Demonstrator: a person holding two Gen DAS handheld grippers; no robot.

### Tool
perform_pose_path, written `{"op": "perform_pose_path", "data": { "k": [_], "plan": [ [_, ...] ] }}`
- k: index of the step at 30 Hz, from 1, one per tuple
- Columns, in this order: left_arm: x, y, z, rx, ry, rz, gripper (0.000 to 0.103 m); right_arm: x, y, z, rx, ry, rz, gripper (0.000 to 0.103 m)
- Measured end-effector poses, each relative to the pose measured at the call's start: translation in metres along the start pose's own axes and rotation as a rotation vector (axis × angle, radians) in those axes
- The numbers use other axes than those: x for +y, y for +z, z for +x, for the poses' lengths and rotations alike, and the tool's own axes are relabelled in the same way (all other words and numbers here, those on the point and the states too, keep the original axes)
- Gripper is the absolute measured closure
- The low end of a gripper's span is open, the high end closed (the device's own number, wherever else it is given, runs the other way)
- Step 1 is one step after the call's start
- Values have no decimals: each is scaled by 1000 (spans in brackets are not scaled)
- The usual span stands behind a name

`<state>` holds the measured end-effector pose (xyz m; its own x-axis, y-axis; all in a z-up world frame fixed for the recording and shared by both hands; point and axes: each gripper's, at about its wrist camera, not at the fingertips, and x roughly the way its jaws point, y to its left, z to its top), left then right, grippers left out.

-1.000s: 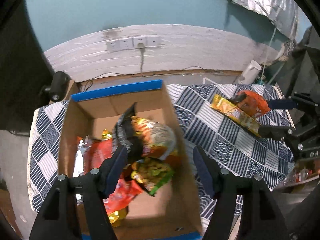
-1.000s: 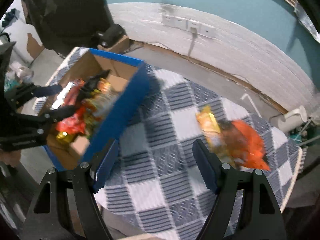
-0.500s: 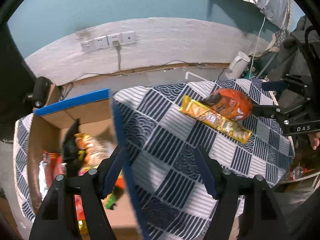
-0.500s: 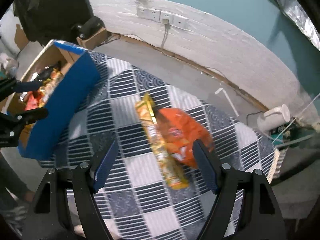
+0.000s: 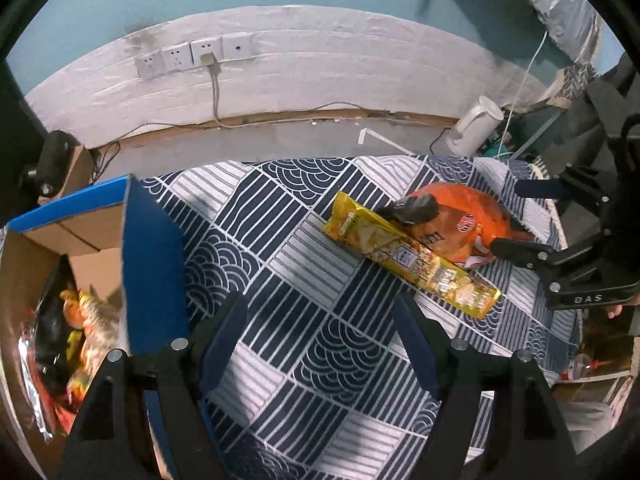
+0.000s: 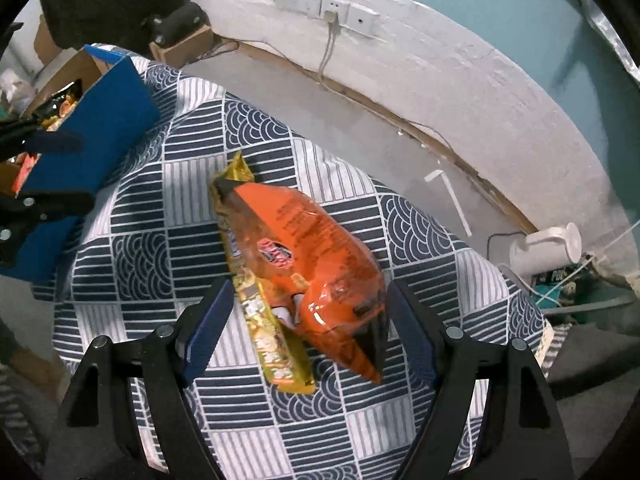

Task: Organize snacks
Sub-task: 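Move both tools back toward the yellow bar and orange bag, then grasp the orange chips bag with the right tool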

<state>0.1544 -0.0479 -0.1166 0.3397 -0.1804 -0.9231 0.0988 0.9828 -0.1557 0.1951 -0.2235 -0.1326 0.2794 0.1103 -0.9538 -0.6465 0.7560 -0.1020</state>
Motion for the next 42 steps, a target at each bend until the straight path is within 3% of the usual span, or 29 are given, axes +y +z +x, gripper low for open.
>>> {"op": "perform_pose_path", "data": {
  "k": [8, 21, 24, 25, 30, 35, 39, 42],
  "plan": [
    [-2, 9, 36, 65, 6, 10, 26, -9, 7, 30, 49, 53, -9, 24],
    [1, 4, 49, 105, -21, -5, 26, -2, -5, 61, 127, -16, -22, 23],
    [1, 0, 48, 109, -19, -9, 26, 2, -8, 61, 157, -24, 18, 33],
    [0, -3, 47, 113, -24, -8, 26, 3, -9, 60, 169, -28, 34, 44],
    [-7, -12, 42, 124, -25, 30, 26, 4, -19, 56, 216, 25, 186, 48],
    [-15, -17, 35, 129, -42, 33, 26, 2, -32, 48, 235, 104, 331, 66],
    [-21, -21, 30, 127, -45, 50, 26, 2, -42, 43, 243, 152, 390, 66],
    [-24, -22, 26, 118, -39, 61, 26, 6, -43, 35, 224, 126, 319, 45]
  ]
}}
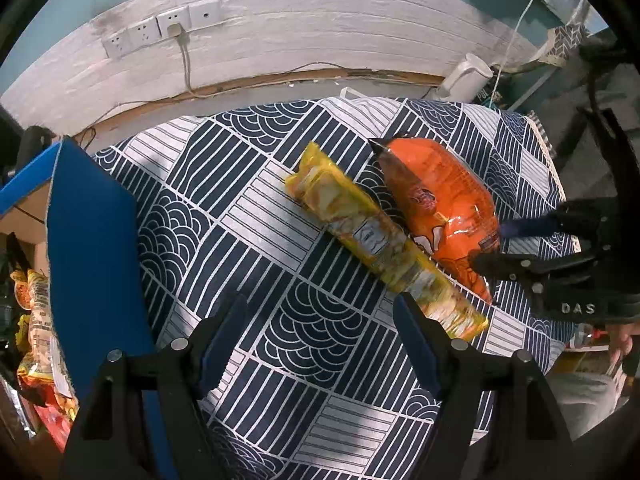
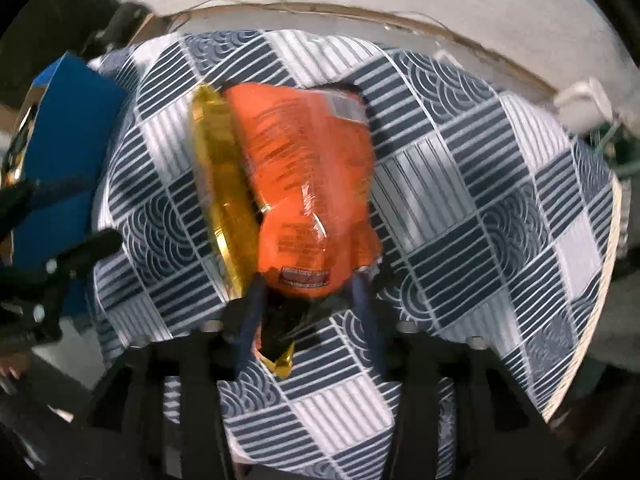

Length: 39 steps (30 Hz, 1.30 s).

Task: Organize snacks
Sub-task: 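Grasp the orange chips bag with the right tool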

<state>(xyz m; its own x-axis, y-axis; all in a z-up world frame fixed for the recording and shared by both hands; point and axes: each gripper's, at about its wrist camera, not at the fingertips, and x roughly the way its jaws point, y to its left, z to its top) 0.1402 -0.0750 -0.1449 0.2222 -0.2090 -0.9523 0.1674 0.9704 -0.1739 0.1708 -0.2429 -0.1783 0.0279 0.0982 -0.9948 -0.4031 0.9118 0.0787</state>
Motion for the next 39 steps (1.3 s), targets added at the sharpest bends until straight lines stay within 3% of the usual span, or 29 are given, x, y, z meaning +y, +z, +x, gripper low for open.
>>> {"op": "perform_pose_path", "data": {
  "k": [2, 5, 8, 15, 25, 27, 29, 31, 37, 39],
  "plan": [
    [1, 0, -1, -4, 0, -5, 26, 4, -1, -8, -42, -67, -54, 25],
    [4, 3, 1, -4, 3, -21, 26, 1, 6, -14, -74, -79, -93, 24],
    [7, 3, 4, 0, -4, -43, 26, -6, 16, -16, -92, -38, -92, 24],
    [12, 8, 19, 28, -10, -74, 26, -14, 33, 9, -70, 59, -55, 24],
    [5, 19, 33, 48, -28, -95, 26, -16, 40, 37, -48, 76, -56, 24],
    [0, 20, 35, 49, -26, -88, 26, -20, 38, 39, -53, 90, -47, 28],
    [-4, 21, 37, 55, -24, -94, 26, -22, 35, 40, -48, 109, -47, 51],
    [-9, 22, 38, 59, -35, -108, 26, -23, 32, 36, -56, 97, -50, 56],
    [-26, 26, 42, 69, -47, -157, 25, -38, 21, 22, -77, 46, -13, 58],
    [-30, 27, 44, 71, -51, -183, 19, -48, 15, 19, -80, 23, -2, 58]
  ]
}}
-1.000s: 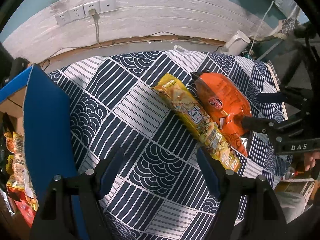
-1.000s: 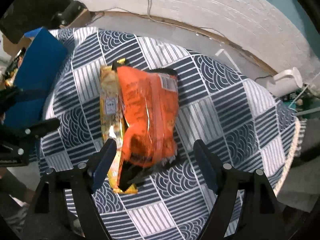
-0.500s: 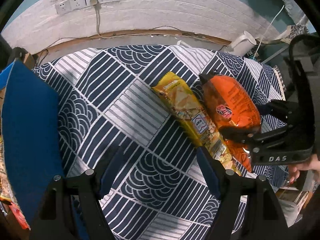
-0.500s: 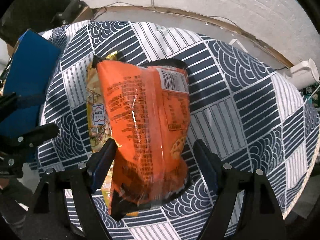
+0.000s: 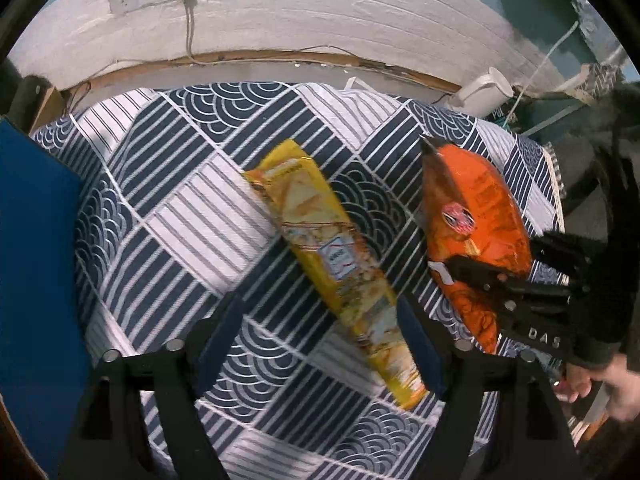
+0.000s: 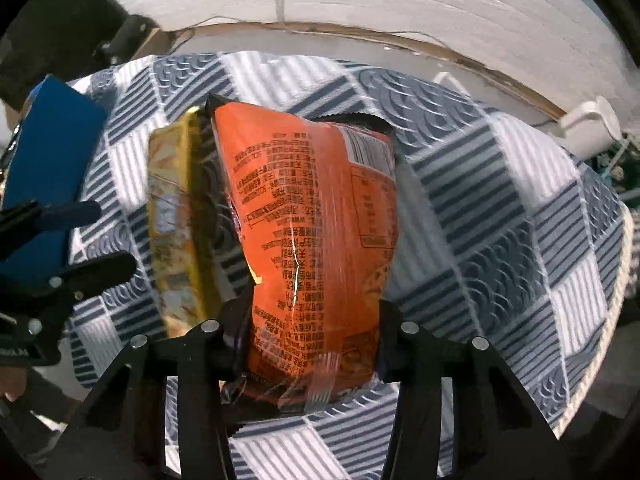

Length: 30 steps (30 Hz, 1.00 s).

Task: Organize snacks
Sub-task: 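Grasp the orange chips bag with the right tool, then grasp the yellow bar pack with the left tool while the right tool holds the orange bag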

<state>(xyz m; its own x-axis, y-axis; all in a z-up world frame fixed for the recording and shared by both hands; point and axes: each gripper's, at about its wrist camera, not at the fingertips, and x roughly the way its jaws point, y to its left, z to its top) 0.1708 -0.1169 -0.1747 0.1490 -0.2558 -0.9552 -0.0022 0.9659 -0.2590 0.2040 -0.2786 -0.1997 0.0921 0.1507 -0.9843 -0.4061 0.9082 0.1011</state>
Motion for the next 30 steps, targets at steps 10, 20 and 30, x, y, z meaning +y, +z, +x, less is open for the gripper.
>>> {"op": "perform_pose_path", "data": {
  "k": [10, 20, 30],
  "plan": [
    [-18, 8, 25, 10, 13, -103, 19, -43, -42, -26, -29, -60, 77, 58],
    [-37, -2, 55, 83, 72, -39, 22, -69, -74, -47, -57, -68, 159, 58],
    [-37, -9, 46, 66, 123, 61, 70, -76, -79, -61, -79, -84, 178, 58]
  ]
}}
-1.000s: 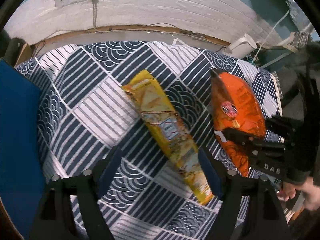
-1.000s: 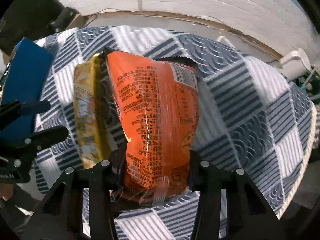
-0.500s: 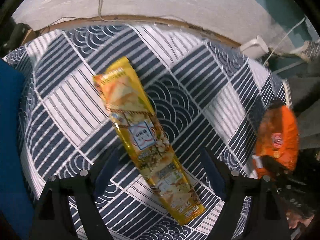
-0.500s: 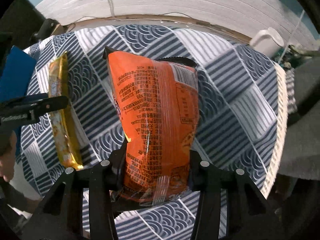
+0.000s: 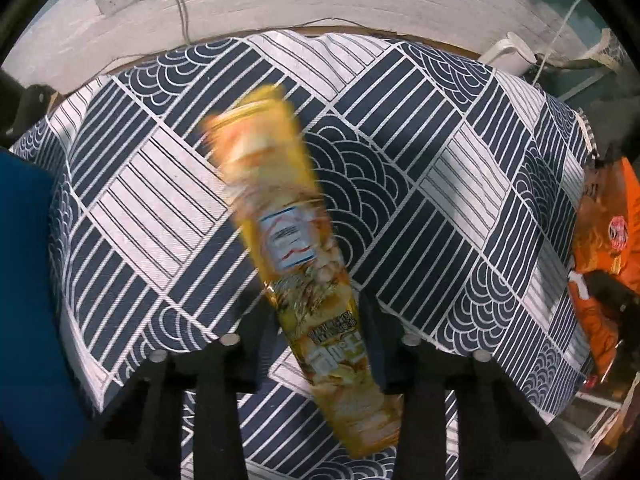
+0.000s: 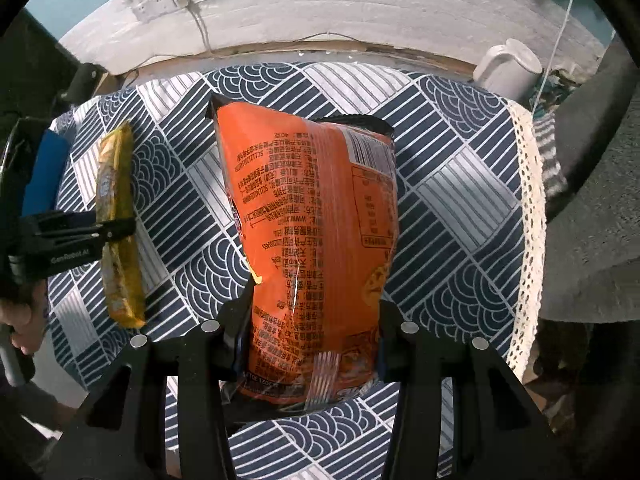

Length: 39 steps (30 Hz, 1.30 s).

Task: Organize snacks
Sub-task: 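Grasp the yellow bar pack with the left tool while the right tool holds the orange bag, then lift both packs and carry them over the cardboard box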

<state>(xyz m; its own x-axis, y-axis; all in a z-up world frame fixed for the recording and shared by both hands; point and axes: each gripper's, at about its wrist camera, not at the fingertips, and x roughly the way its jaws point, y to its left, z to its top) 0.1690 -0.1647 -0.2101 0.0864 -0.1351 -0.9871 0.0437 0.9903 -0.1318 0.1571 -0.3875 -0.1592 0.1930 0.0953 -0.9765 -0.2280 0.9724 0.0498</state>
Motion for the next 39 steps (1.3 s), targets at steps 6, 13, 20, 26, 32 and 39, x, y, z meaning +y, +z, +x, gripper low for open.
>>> {"op": "perform_pose_path", "data": {
  "k": [6, 13, 20, 26, 32, 39],
  "plan": [
    [2, -6, -21, -36, 21, 80, 72, 8, 3, -14, -25, -12, -16, 58],
    [9, -20, -59, -107, 27, 138, 72, 25, 6, -30, -59, -16, -43, 58],
    [29, -28, -105, -203, 36, 152, 72, 47, 6, -48, -92, -22, -76, 58],
    [35, -33, -136, -276, 49, 171, 72, 70, 10, -65, -127, -10, -112, 58],
    [51, -50, -169, -340, 62, 186, 72, 95, 13, -83, -160, 12, -142, 58],
    [77, -69, -197, -385, 65, 187, 72, 131, 18, -100, -189, 39, -188, 58]
  ]
}}
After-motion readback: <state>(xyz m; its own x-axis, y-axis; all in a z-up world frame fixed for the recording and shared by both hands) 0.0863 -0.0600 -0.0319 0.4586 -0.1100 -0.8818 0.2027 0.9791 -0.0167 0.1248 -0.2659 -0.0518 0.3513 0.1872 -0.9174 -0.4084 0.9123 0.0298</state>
